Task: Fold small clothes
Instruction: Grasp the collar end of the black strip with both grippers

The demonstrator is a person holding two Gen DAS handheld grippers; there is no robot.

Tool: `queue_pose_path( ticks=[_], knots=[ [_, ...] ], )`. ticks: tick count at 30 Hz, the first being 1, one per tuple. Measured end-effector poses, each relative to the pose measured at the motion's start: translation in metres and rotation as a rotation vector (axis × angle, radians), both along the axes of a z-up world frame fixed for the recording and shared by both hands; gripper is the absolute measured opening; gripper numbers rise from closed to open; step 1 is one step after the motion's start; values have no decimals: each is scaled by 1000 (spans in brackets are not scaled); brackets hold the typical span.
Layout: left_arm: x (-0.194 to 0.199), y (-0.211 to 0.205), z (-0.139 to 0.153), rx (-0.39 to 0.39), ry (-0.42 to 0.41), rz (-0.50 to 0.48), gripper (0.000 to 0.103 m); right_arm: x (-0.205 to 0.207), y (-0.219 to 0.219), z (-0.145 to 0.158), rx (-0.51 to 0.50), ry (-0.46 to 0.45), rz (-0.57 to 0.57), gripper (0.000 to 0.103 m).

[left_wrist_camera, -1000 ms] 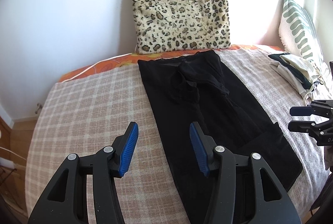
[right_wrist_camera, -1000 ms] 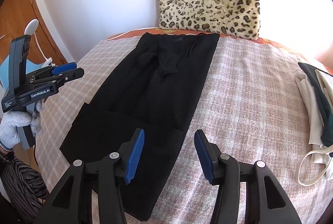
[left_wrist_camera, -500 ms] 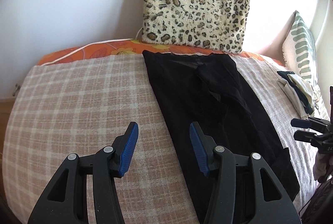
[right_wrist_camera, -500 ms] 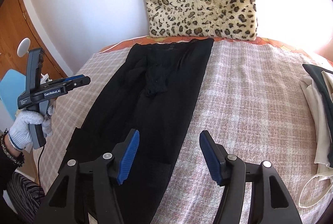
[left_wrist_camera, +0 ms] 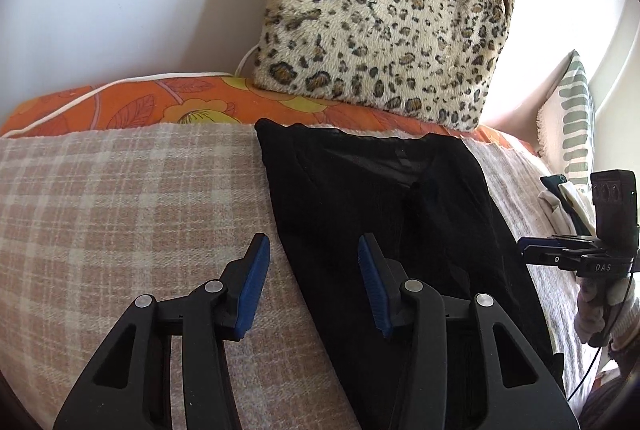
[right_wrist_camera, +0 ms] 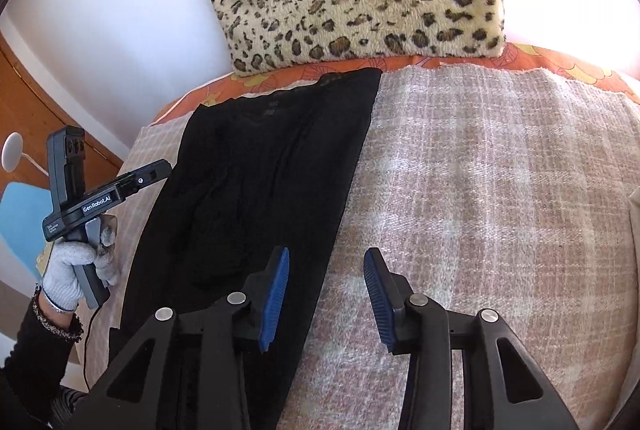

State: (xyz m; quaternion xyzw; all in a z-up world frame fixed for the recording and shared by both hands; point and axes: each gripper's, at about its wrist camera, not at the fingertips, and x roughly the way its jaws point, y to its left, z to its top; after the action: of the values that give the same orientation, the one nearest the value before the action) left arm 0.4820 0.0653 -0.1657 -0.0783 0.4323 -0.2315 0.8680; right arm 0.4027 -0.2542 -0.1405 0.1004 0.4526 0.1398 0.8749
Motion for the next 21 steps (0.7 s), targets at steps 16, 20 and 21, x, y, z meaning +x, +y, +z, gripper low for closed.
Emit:
queue_pose_path(
  ticks=[16,20,21],
  knots=[
    [38,-8,-5,7,-2,-22,43,21,9,-5,-108,1,64,4],
    [52,-12,-6,16,-4,-32,43,36,-2,6,-33,-41,14,40],
    [55,-14,-6,20,-7,-32,43,44,-3,8,-18,-42,8,41]
  ],
)
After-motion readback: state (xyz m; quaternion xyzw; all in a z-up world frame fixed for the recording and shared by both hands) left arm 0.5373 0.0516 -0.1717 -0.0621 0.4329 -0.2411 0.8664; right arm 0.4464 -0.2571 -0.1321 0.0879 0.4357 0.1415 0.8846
